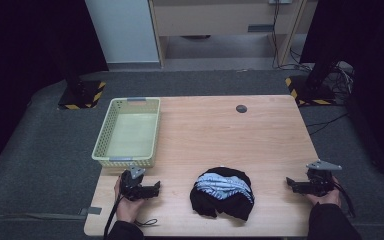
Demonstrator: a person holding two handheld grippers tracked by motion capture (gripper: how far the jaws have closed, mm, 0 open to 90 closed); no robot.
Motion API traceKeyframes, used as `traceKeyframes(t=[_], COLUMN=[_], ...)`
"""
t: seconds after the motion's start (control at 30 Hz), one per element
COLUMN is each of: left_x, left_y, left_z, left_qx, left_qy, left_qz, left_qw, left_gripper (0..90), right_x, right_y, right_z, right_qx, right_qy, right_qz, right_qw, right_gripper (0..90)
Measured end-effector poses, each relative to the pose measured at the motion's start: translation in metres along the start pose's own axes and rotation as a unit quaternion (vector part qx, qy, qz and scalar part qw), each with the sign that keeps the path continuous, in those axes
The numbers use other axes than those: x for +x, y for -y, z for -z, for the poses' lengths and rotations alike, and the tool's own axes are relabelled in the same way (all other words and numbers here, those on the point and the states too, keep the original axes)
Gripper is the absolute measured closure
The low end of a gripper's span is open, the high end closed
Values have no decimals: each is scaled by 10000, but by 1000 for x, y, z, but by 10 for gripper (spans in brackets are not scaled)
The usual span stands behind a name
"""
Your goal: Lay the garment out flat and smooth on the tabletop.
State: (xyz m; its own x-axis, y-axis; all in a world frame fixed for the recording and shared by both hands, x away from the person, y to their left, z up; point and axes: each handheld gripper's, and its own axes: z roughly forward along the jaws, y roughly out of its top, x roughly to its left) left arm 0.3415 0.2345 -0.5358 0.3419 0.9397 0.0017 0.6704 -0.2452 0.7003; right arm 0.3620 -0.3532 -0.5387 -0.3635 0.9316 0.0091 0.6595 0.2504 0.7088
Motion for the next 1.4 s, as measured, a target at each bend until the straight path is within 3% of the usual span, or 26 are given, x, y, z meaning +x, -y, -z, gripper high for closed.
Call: traceKeyframes(t=[0.2,0.37,0.6,0.8,1.07,1.4], left_x=[1,3,-1,-2,-11,-15], left_y=[-1,-3,-8,-10,-18,-30], left_z=[1,5,12,15,26,36], left_qx=[27,180,-16,-2,-346,-638], left_qy=[-50,-8,10,167,160,291], left_qz=[46,78,16,197,71,198], left_qw=[10000,9998,10000,9997,9992,9973], left_gripper=[29,51,59,70,72,71], right_x=[0,1,1,6,11,15], right_y=[0,0,-1,-10,-19,-31], right_z=[0,2,5,12,23,30], right_qx=[-19,-70,61,-112,-417,-663], right_qy=[25,-125,-166,-362,-581,-822], right_qz=[-52,-240,-334,-387,-456,-508], right_qw=[10000,9996,9993,9985,9964,9931], right_gripper=[6,5,5,6,6,21])
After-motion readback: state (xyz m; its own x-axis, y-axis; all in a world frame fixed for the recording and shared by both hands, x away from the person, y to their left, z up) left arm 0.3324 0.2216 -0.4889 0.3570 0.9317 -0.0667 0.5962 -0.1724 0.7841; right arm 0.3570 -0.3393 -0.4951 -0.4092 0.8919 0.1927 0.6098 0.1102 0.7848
